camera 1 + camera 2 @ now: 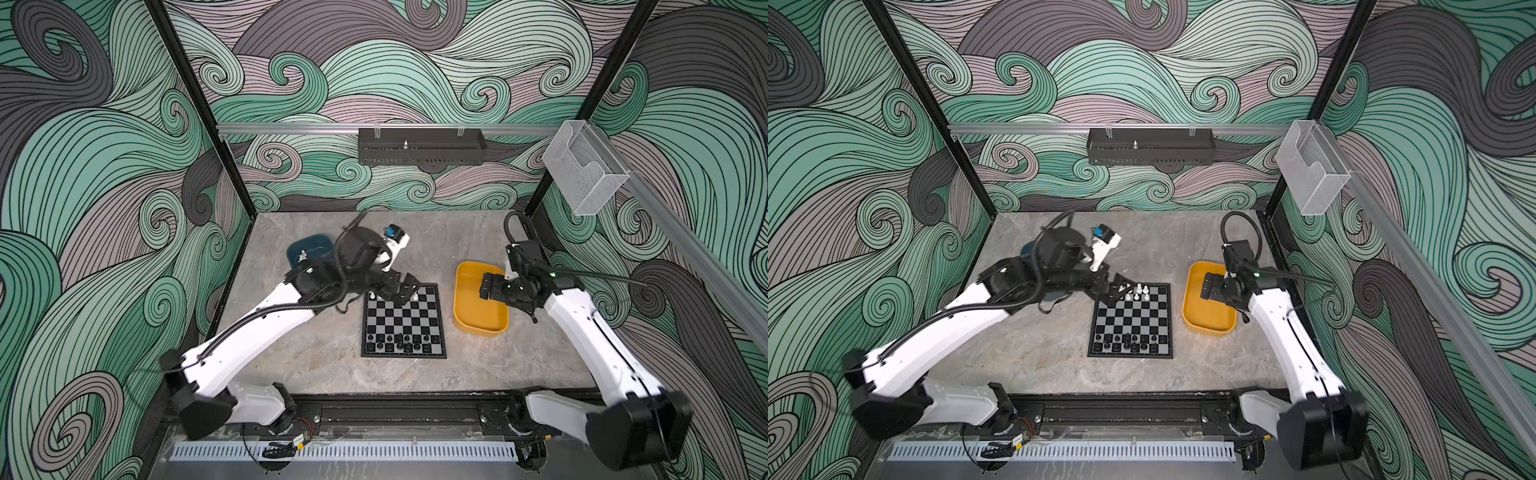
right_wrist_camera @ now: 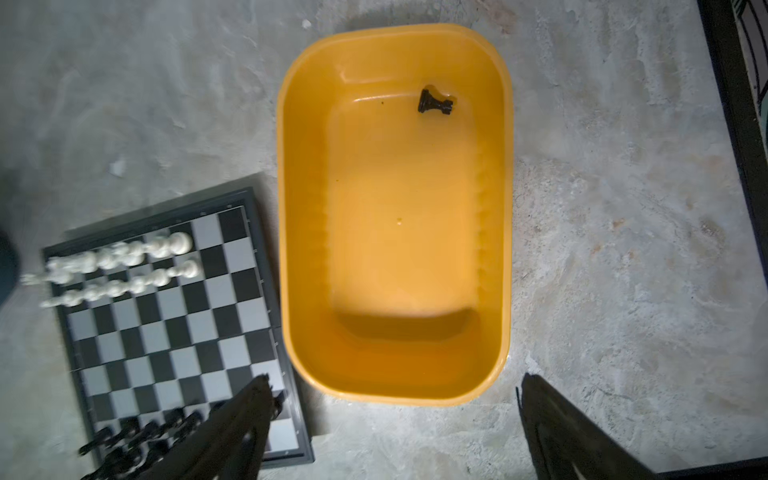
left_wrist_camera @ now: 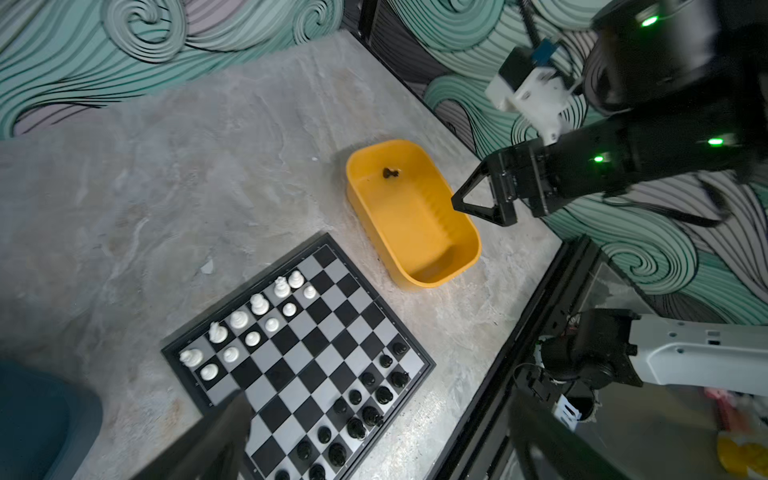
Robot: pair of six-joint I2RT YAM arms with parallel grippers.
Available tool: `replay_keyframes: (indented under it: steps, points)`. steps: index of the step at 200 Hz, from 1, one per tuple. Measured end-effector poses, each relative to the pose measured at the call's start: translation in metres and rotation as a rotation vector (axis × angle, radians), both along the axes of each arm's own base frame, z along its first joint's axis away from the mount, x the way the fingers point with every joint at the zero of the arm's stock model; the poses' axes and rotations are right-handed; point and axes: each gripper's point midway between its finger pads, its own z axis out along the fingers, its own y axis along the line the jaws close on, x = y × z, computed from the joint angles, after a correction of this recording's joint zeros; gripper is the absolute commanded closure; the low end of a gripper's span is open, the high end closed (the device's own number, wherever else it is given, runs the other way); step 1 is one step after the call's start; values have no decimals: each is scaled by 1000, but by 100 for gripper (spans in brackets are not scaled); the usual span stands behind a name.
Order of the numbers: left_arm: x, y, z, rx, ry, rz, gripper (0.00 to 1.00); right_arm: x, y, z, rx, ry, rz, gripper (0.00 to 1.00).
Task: Set up the chess pieces on the board
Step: 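Raise the left gripper away while the right moves over the yellow bin, then lower the open right gripper into the yellow bin toward the last black piece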
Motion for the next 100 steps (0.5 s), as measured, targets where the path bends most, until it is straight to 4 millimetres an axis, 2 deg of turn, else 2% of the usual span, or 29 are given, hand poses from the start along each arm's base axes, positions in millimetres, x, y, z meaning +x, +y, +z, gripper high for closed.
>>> replay_keyframes:
  steps: [19,44,62,80,100]
  points:
    - [-8,25,-22,-42,18,26,1,32,-5,-25,-81,68,26,21]
    - [-14,38,-60,-34,64,33,1,68,-8,-55,-130,123,68,23]
    - [-18,43,-79,-27,80,33,1,84,-9,-71,-132,140,92,21]
    - [-20,46,-89,-20,83,29,1,95,-12,-81,-105,145,100,17]
    - [-19,45,-86,-27,62,22,1,105,-18,-91,-75,139,98,12]
